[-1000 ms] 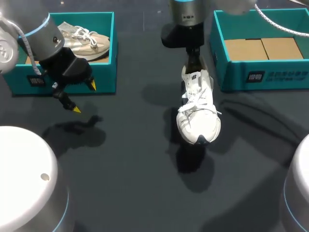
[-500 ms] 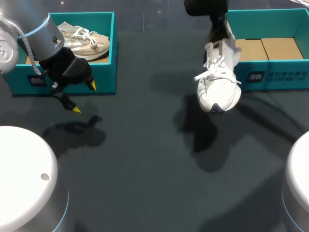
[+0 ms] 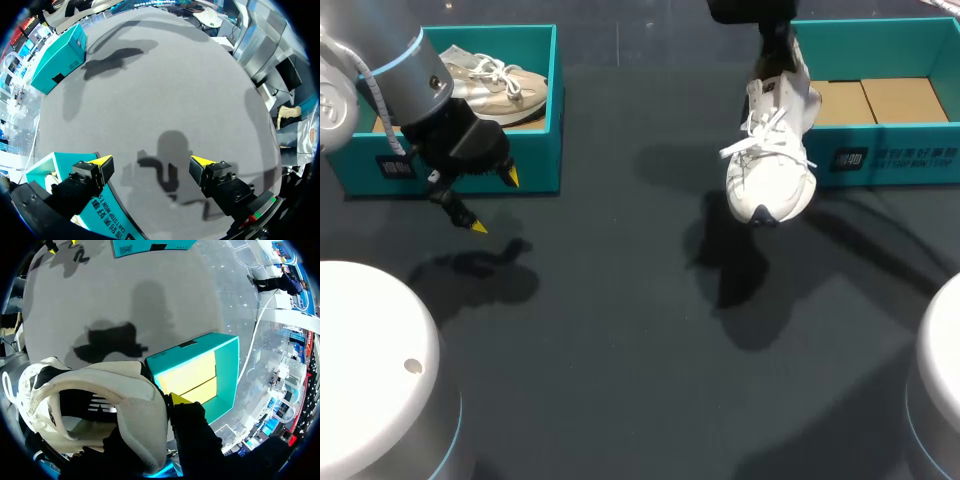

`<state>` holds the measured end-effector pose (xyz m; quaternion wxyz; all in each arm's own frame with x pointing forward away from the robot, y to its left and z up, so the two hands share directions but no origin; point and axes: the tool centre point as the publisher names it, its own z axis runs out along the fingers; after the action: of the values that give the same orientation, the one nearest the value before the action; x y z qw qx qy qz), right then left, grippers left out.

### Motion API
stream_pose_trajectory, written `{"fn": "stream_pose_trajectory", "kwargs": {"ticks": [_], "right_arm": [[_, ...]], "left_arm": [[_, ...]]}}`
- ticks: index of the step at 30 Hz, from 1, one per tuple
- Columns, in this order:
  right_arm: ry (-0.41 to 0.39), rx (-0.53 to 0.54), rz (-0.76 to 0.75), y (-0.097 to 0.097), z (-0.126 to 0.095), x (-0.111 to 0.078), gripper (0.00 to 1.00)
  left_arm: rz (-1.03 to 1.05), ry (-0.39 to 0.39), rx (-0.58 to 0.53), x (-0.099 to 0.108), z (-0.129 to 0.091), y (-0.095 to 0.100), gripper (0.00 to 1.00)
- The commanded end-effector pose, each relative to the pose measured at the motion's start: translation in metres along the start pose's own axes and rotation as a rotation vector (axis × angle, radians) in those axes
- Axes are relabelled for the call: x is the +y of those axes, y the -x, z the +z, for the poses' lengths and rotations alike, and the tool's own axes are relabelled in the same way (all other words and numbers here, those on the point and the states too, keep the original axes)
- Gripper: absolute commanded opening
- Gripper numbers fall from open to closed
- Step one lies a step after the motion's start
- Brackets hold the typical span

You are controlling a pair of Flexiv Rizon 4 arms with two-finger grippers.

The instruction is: Take the shoe out of the shoebox, open the shoe tongue, remove and reinsert the insole, then place the shoe into the shoebox

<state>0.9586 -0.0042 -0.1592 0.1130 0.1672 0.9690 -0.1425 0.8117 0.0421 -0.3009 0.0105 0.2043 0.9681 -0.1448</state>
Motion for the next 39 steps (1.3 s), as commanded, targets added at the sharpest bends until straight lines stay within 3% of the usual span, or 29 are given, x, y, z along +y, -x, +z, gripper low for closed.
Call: {"fn": "stream_pose_trajectory", "kwargs": {"ticks": [1,7,12,14,15,27,39], "right_arm": [[0.019,-0.006,0.021,0.027,0.002,-0.022,0.00],[0.047,-0.049,0.029,0.073,0.003,-0.052,0.00],[0.151,-0.075,-0.019,0.120,0.019,-0.075,0.00],[0.238,-0.083,-0.069,0.138,0.027,-0.083,0.00],[0.226,-0.074,-0.073,0.145,0.031,-0.086,0.00],[0.226,-0.074,-0.073,0.145,0.031,-0.086,0.00],[0.280,-0.079,-0.031,0.225,0.079,-0.133,0.00]], "left_arm": [[0.001,0.002,0.000,0.000,0.000,0.000,1.00],[0.001,0.002,0.000,0.000,0.000,0.000,1.00],[0.001,0.002,0.000,0.000,0.000,0.000,1.00],[0.001,0.002,0.000,0.000,0.000,0.000,1.00],[0.001,0.002,0.000,0.000,0.000,0.000,1.00],[0.001,0.002,0.000,0.000,0.000,0.000,1.00],[0.001,0.002,0.000,0.000,0.000,0.000,1.00]]}}
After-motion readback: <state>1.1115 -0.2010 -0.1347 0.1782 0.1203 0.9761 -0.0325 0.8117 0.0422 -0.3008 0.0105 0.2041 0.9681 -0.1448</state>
